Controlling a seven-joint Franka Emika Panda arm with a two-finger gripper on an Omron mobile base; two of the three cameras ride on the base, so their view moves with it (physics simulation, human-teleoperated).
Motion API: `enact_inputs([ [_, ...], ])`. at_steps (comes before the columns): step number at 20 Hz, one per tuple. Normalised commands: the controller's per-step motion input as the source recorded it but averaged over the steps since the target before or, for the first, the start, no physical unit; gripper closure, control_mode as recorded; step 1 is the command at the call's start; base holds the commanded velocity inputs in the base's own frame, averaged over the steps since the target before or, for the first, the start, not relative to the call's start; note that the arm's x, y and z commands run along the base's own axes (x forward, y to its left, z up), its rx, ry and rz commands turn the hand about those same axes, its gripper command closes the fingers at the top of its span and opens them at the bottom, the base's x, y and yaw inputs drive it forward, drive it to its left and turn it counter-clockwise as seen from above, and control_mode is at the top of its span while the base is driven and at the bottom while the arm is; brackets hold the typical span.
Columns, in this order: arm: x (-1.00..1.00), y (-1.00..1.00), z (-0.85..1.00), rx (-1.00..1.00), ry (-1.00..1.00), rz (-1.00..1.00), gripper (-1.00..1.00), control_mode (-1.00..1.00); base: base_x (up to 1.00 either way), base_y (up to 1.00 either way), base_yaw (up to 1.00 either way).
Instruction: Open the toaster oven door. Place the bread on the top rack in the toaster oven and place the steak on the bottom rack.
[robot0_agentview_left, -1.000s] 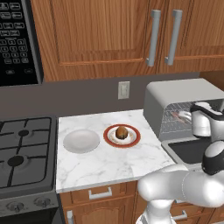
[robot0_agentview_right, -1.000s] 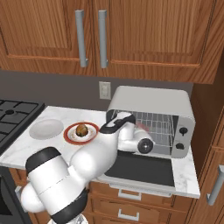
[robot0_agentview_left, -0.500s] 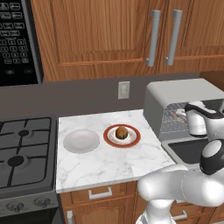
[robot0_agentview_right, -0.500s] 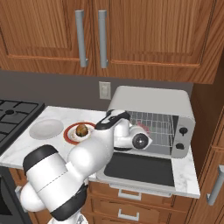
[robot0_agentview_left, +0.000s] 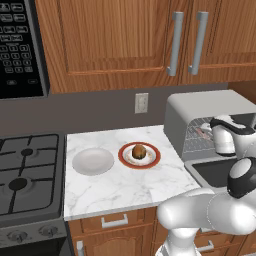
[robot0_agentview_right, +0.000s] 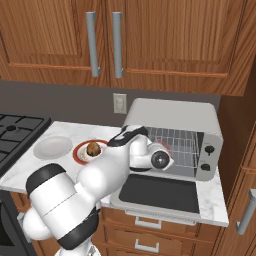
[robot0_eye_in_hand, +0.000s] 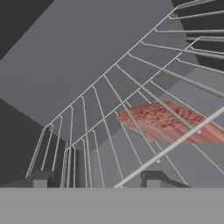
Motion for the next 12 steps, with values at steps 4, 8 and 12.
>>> enact_inputs([
  [4,0.02,0.0,-0.24,0.02,0.16,0.0,-1.0,-1.0,0.0,0.0,0.0],
  [8,0.0,0.0,-0.47,0.01,0.2,0.0,-1.0,-1.0,0.0,0.0,0.0],
  [12,0.0,0.01,-0.5,0.0,0.17,0.0,-1.0,-1.0,0.0,0.0,0.0],
])
